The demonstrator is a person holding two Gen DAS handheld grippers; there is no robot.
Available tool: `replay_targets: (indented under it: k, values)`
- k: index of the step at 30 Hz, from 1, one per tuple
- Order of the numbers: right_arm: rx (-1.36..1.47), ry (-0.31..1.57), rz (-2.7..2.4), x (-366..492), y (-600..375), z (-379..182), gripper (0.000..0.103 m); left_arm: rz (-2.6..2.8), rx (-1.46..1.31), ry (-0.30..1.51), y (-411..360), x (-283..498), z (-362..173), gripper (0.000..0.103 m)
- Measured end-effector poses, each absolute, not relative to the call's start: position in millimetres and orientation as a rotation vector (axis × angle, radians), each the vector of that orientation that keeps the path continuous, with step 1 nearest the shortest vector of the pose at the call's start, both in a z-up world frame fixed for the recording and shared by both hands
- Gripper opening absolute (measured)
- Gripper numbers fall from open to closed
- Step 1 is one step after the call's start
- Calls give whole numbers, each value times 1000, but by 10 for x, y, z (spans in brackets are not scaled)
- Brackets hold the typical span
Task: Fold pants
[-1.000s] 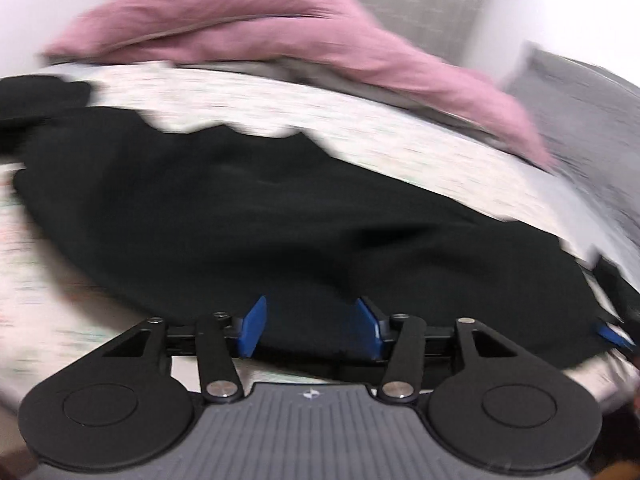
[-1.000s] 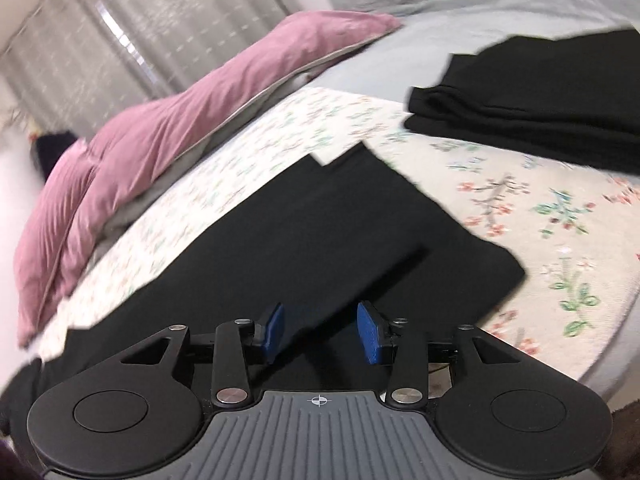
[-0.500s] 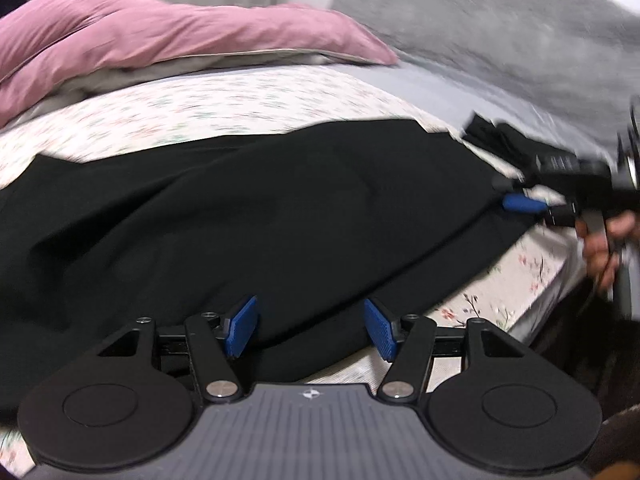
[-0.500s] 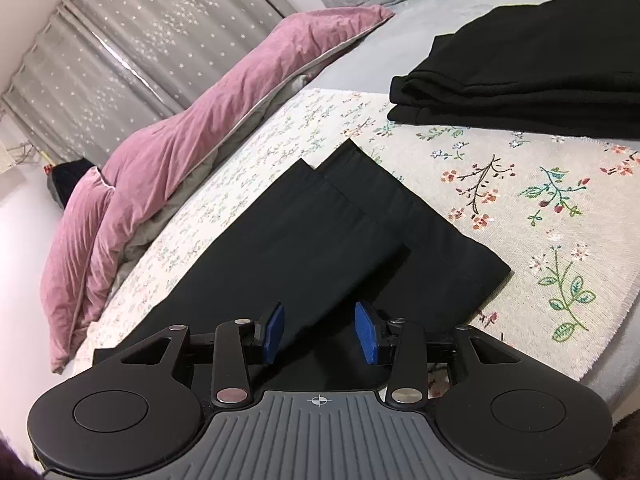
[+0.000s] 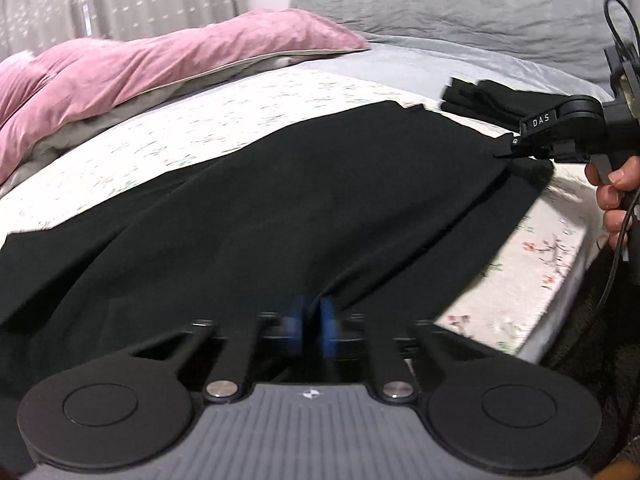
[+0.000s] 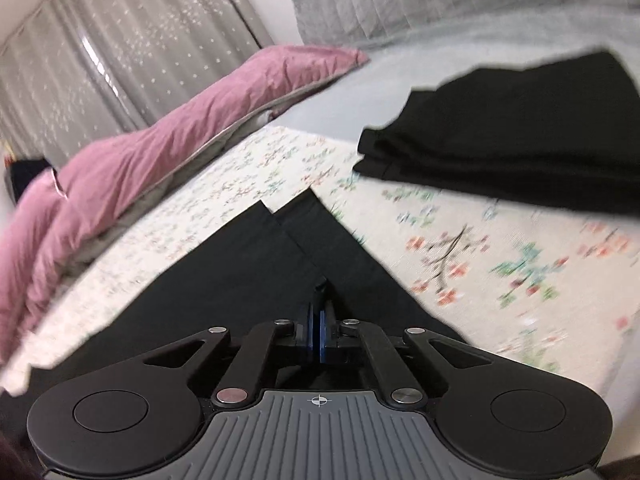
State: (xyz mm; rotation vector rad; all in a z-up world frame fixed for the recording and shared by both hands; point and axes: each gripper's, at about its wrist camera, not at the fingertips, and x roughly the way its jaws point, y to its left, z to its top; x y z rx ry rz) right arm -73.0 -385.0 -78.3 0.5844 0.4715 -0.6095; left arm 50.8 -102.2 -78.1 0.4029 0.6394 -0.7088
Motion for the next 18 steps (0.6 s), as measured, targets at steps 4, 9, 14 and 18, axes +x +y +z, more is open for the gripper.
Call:
replay_targets:
  k: [4, 9, 14, 18]
  values:
    - [461, 525, -643, -875, -3719, -723, 0, -755, 447, 613, -1051, 385, -759, 29]
    - [394, 562, -683, -961, -3676, -720, 0, -794, 438, 625, -1026, 384, -758, 29]
    - [309, 581, -719, -981, -3611, -713, 0, -824, 431, 635, -1033, 359, -747, 29]
    - [290, 600, -741, -982, -3625, -708, 0, -849, 431, 644, -1030, 350, -741, 29]
